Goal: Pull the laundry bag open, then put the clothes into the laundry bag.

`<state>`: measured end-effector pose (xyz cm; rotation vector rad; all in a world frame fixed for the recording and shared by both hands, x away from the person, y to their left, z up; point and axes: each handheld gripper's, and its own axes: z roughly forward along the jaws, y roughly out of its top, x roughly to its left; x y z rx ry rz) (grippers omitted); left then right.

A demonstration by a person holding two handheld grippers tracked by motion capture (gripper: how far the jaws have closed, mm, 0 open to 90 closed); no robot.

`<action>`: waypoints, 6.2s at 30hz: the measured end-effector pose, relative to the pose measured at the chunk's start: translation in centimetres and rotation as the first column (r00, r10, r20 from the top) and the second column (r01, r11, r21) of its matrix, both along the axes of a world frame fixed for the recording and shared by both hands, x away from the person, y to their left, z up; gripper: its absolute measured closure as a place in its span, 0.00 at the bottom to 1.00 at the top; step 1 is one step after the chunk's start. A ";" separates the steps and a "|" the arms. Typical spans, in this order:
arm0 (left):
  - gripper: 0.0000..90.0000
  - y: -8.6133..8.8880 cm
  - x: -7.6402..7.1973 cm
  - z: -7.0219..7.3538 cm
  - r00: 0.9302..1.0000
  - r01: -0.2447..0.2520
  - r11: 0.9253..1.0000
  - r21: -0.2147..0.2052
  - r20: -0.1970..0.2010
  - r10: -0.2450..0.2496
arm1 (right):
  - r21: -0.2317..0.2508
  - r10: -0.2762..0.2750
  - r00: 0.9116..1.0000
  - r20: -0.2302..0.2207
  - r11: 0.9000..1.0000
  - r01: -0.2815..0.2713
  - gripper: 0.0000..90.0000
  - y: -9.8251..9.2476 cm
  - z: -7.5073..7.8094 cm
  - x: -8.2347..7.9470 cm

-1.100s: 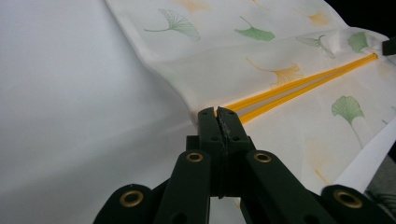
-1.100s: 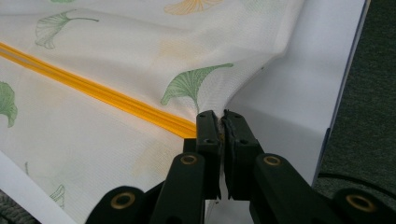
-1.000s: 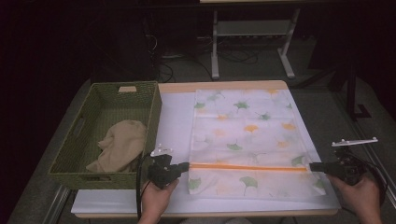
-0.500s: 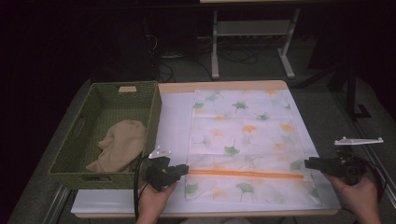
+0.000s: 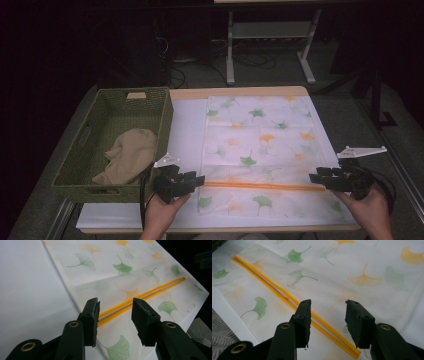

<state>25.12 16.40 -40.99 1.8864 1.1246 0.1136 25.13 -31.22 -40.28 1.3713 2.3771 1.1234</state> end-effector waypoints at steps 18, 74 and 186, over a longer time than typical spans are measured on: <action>0.53 -0.3 0.7 1.0 0.997 0.077 0.997 -0.016 -0.014 -0.077 | -0.055 0.087 0.996 0.026 0.995 -0.085 0.53 3.5 0.6 0.0; 0.31 14.0 4.3 9.2 1.000 -0.001 0.997 -0.078 -0.024 -0.001 | -0.072 0.251 0.967 0.046 0.966 -0.247 0.38 7.1 -2.1 1.5; 0.84 17.5 2.2 13.4 0.994 -0.097 0.977 -0.190 -0.077 0.084 | -0.214 0.555 0.828 -0.076 0.802 -0.557 0.98 11.6 -3.8 7.1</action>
